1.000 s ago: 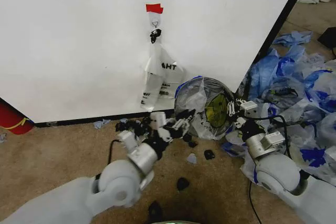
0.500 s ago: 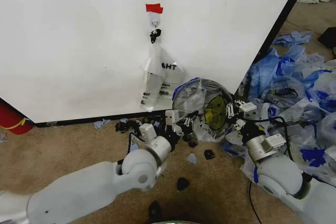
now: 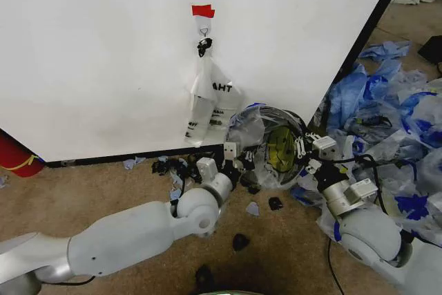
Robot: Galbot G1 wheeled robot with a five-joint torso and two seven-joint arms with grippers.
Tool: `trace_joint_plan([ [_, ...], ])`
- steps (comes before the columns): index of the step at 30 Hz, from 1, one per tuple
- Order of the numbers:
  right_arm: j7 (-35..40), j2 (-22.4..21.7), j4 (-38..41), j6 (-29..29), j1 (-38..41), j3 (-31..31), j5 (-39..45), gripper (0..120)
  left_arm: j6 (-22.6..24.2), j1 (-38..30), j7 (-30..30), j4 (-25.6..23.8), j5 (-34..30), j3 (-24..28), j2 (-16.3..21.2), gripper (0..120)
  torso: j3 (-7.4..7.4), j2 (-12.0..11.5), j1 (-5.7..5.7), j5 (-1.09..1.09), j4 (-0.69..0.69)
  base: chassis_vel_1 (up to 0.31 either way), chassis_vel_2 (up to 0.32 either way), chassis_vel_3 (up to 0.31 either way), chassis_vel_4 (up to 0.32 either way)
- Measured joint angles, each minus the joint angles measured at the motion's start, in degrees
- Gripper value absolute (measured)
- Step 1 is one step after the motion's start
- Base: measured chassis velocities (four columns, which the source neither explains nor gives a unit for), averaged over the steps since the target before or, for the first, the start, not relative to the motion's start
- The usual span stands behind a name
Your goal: Pick up the garbage bag from the wall and place it over the trash bin.
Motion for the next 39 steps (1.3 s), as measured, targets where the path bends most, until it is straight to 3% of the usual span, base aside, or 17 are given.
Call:
trace_joint_plan([
  [5, -0.32, -0.46, 0.37, 0.15, -0.13, -0.03, 0.0, 0, -0.25, -0.68, -0.14, 2.47, 1.51, 0.63, -1.0, 0, 0.0, 0.0, 0.0, 0.0, 0.01, 0.0, 0.0, 0.0, 0.0],
  [14, -0.48, -0.47, -0.75, 0.4, 0.04, -0.45, -0.11, 0, -0.21, -0.62, -0.98, 1.74, 2.79, 1.44, -1.12, 0, -0.01, 0.0, 0.0, -0.01, 0.0, 0.0, 0.0, 0.0, 0.0],
  [27, -0.61, 2.18, -6.87, 1.06, 2.38, -3.52, -1.44, 0, 0.45, -0.95, -2.53, -5.31, -1.23, 2.14, 2.28, 0, 0.0, 0.0, 0.0, -0.01, 0.0, 0.0, 0.0, 0.0, 0.0],
  [39, -0.04, 4.16, -9.08, 0.86, 4.02, -4.67, -1.82, 0, 1.08, -1.24, -2.95, -8.86, -3.0, 3.55, 3.34, 0, 0.0, 0.0, 0.0, 0.0, 0.0, 0.0, 0.0, 0.0, 0.0],
])
